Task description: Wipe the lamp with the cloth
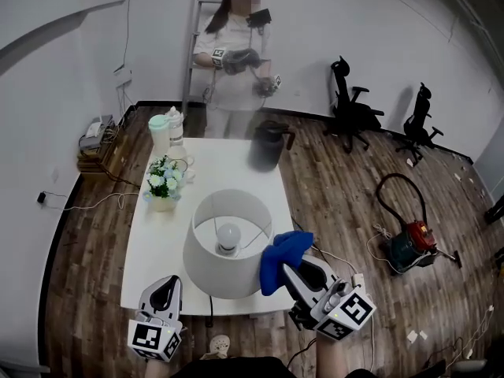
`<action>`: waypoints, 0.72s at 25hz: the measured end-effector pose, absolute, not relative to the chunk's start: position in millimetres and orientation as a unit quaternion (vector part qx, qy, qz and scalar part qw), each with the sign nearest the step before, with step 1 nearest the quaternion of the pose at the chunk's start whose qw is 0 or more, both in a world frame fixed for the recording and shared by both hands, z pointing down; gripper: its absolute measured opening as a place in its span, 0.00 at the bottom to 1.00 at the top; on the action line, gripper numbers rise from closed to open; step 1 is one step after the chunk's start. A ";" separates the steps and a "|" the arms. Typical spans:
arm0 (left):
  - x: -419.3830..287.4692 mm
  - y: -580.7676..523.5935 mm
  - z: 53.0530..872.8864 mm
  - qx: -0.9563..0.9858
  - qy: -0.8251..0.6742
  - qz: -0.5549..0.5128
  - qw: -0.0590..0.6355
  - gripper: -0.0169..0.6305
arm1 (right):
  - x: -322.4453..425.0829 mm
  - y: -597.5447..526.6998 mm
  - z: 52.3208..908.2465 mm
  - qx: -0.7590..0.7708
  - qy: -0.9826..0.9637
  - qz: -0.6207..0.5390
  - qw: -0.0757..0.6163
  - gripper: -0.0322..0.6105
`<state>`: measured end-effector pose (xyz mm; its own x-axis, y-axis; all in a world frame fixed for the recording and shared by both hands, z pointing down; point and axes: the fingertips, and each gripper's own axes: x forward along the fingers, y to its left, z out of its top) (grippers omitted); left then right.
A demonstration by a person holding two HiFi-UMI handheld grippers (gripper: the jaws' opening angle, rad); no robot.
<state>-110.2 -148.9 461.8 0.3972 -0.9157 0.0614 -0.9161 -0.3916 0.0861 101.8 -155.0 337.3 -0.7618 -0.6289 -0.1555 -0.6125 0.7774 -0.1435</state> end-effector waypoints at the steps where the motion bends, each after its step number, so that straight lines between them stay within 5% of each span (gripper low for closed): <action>1: -111.2 -151.9 464.3 0.834 -0.549 0.004 0.053 0.04 | 106.0 -157.0 351.9 -0.342 0.934 -0.055 0.089 0.17; 10: -114.4 -175.8 473.1 0.837 -0.544 0.010 0.060 0.04 | 138.1 -176.1 434.4 -0.400 0.906 -0.137 0.031 0.17; 18: -122.3 -181.3 470.3 0.833 -0.550 0.002 0.060 0.04 | 144.7 -222.4 284.7 -0.257 0.952 -0.067 0.154 0.17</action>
<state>-122.3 -181.3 470.3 0.3955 -0.9159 0.0689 -0.9162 -0.3883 0.0987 144.7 -222.4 284.7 -0.8209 -0.5090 -0.2588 -0.4678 0.8594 -0.2062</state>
